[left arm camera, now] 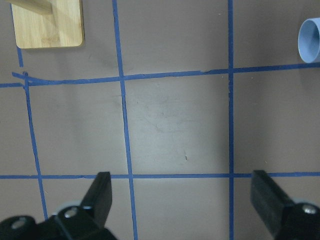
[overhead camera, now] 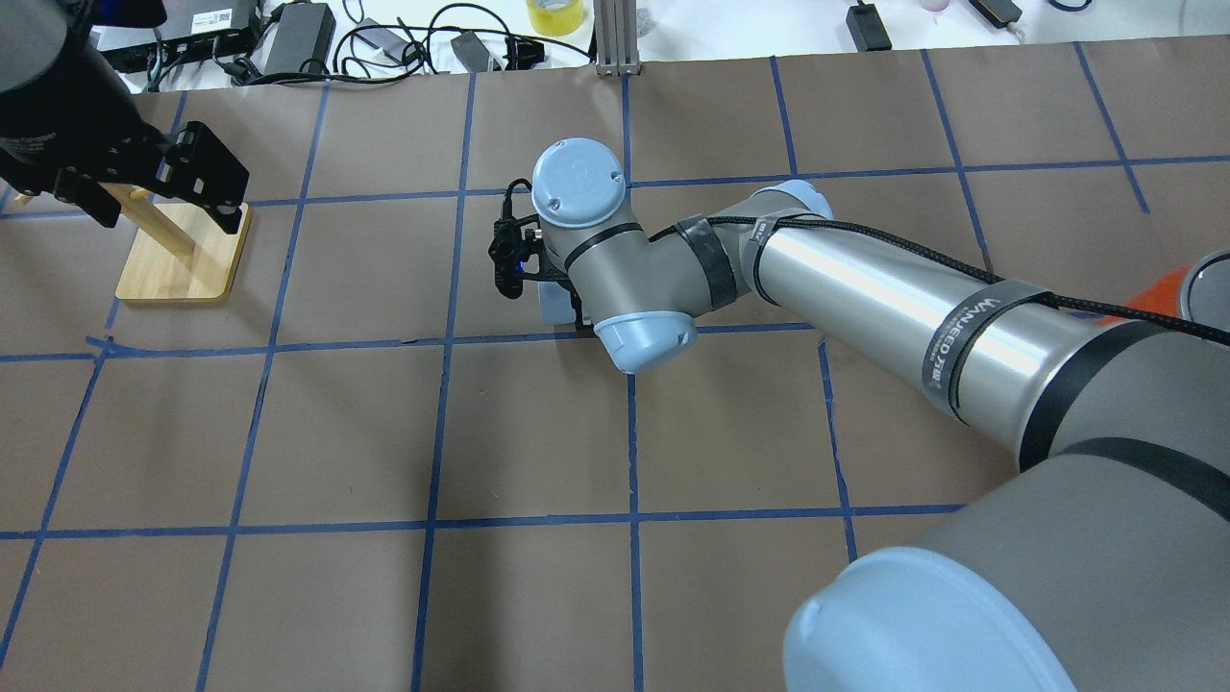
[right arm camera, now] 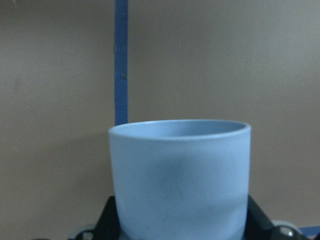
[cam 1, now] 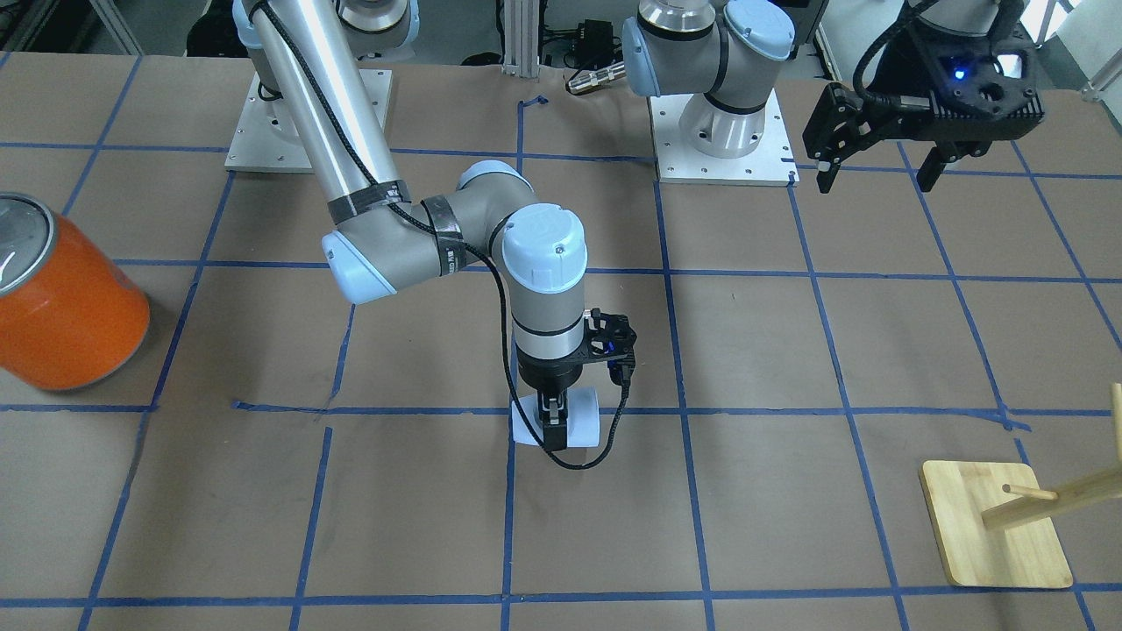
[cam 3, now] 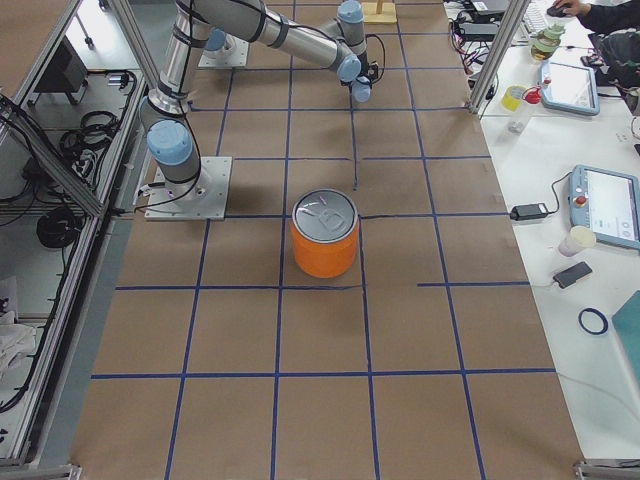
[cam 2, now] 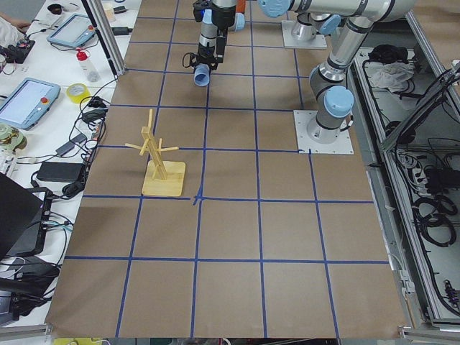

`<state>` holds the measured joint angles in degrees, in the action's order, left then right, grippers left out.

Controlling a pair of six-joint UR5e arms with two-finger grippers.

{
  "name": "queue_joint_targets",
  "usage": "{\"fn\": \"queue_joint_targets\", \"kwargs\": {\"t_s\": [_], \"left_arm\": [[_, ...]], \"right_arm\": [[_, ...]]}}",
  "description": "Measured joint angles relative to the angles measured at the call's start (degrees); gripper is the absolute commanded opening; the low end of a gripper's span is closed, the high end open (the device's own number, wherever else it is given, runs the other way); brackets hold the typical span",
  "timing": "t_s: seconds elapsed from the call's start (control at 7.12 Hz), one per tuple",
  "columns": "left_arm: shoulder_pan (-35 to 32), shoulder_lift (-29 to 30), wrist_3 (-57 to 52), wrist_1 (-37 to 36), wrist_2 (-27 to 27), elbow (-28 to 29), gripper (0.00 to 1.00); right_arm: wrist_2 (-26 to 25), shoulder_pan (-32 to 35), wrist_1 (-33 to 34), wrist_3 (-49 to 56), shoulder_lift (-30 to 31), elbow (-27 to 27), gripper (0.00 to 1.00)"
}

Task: Flip cup
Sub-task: 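Set the cup on its side and open the right gripper, then raise the right gripper away while the left gripper reaches toward the cup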

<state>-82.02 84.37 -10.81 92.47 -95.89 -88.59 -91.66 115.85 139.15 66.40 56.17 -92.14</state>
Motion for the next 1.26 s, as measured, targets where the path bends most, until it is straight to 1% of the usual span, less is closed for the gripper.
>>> {"fn": "queue_joint_targets", "kwargs": {"t_s": [0.28, 0.42, 0.7, 0.98, 1.26], "left_arm": [[0.01, 0.00, 0.00, 0.06, 0.00, 0.00, 1.00], [0.02, 0.00, 0.00, 0.07, 0.00, -0.03, 1.00], [0.19, 0.05, -0.08, 0.10, 0.76, -0.17, 1.00], [0.77, 0.11, 0.04, 0.04, 5.59, -0.31, 1.00], [2.00, 1.67, 0.07, -2.09, 15.50, -1.29, 1.00]], "right_arm": [[-0.14, -0.20, 0.00, -0.26, 0.61, -0.08, 1.00], [0.05, -0.32, -0.49, -0.44, 2.31, -0.17, 1.00], [0.19, -1.20, -4.21, -1.24, 8.12, -0.59, 1.00], [0.07, -4.54, -8.44, -5.94, 14.54, -0.65, 0.99], [1.11, -10.41, -14.31, -12.74, 21.01, -0.67, 1.00]]}}
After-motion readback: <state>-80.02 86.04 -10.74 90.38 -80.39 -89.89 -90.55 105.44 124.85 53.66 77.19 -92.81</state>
